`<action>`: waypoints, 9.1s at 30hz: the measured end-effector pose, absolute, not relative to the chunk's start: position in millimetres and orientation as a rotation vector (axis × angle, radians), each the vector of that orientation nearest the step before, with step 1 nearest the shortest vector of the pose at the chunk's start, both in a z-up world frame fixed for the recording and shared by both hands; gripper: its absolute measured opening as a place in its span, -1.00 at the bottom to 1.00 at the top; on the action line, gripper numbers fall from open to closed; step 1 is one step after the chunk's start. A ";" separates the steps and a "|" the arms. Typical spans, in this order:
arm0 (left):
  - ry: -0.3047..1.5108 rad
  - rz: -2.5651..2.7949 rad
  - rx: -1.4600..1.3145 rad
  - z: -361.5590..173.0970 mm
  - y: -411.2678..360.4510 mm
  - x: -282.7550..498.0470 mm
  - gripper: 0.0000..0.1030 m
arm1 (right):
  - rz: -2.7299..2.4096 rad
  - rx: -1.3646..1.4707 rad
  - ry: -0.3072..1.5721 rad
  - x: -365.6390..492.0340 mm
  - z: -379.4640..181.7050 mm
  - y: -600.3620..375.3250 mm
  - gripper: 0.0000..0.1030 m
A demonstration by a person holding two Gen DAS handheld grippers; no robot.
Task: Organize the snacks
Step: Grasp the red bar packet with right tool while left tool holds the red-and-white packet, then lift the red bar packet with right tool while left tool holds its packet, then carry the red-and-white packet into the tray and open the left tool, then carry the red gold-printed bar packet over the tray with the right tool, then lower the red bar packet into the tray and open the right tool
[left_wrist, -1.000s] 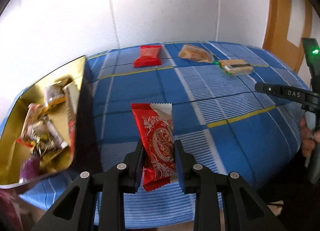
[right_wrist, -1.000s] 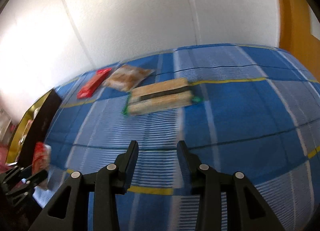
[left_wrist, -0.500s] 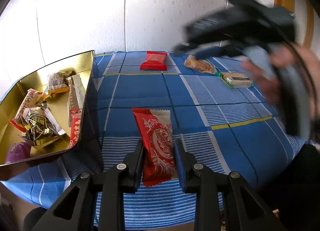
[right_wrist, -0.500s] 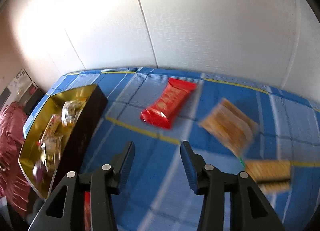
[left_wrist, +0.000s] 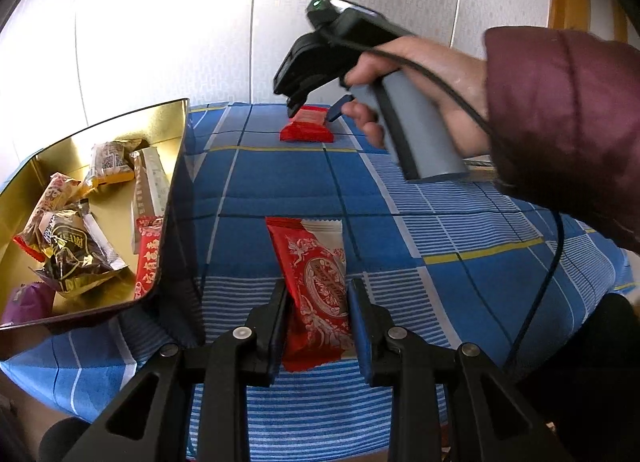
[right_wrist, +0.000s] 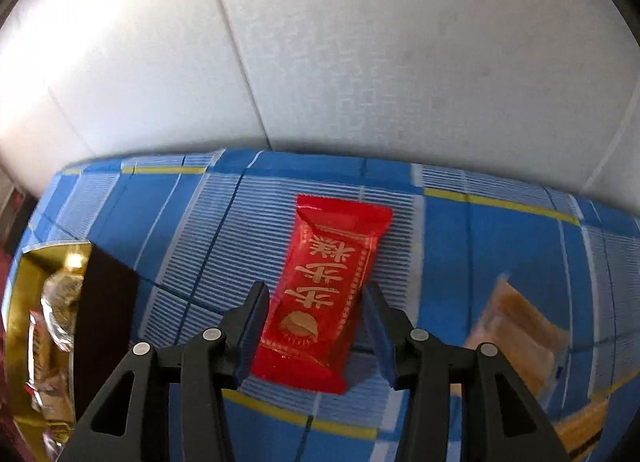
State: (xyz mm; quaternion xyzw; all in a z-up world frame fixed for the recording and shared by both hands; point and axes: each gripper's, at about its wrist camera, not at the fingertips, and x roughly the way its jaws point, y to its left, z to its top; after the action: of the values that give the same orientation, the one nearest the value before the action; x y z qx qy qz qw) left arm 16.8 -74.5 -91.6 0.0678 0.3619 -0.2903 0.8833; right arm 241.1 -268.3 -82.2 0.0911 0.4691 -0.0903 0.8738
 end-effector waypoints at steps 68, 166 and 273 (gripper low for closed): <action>0.754 -0.504 0.305 -90.6 -98.8 6.2 -0.39 | -0.125 0.007 0.760 -19.3 -102.3 -283.4 -0.19; 0.841 -0.096 -0.007 -29.9 46.9 72.2 -0.32 | -0.136 0.008 0.753 -18.4 -102.9 -283.0 -0.19; 0.714 -0.010 -0.041 -15.5 93.0 11.3 -0.08 | 0.254 -0.006 0.768 56.6 -28.2 -104.7 -0.17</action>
State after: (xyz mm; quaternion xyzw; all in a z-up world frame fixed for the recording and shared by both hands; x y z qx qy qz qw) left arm 11.3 93.0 -15.5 -0.0201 0.3496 -0.0049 0.9367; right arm 56.6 -104.7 -28.2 -0.0029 0.3734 0.1238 0.9194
